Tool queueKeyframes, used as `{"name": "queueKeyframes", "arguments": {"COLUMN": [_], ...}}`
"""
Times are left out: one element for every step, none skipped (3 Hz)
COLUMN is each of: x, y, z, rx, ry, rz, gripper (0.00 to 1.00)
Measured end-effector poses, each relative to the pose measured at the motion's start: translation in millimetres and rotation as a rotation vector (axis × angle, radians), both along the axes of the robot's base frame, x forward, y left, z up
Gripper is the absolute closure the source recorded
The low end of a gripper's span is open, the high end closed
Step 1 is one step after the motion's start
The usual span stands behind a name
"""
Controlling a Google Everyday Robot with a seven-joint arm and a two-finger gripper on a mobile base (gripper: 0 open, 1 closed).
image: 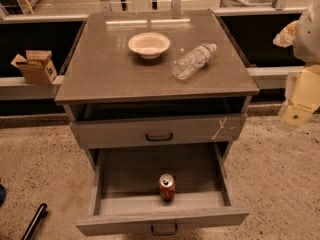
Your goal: Pick coke can from middle drawer and place on counter
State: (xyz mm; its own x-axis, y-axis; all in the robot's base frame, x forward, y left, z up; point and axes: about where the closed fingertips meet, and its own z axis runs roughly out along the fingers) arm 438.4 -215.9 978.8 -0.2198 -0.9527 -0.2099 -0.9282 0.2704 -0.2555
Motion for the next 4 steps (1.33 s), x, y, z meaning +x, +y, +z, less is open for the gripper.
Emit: {"name": "queueKeyframes", "arguments": {"x": [1, 5, 3, 2], "y": [1, 7, 16, 29], "z": [1, -20, -104, -137], "rx": [0.006, 0.087, 0.283, 0.389], "ry": [-0.002, 0.005, 0.06, 0.057], "rz": [-0.001, 0.01, 0.034, 0.047], "gripper": [0.0, 0.0, 0.0, 0.0]}}
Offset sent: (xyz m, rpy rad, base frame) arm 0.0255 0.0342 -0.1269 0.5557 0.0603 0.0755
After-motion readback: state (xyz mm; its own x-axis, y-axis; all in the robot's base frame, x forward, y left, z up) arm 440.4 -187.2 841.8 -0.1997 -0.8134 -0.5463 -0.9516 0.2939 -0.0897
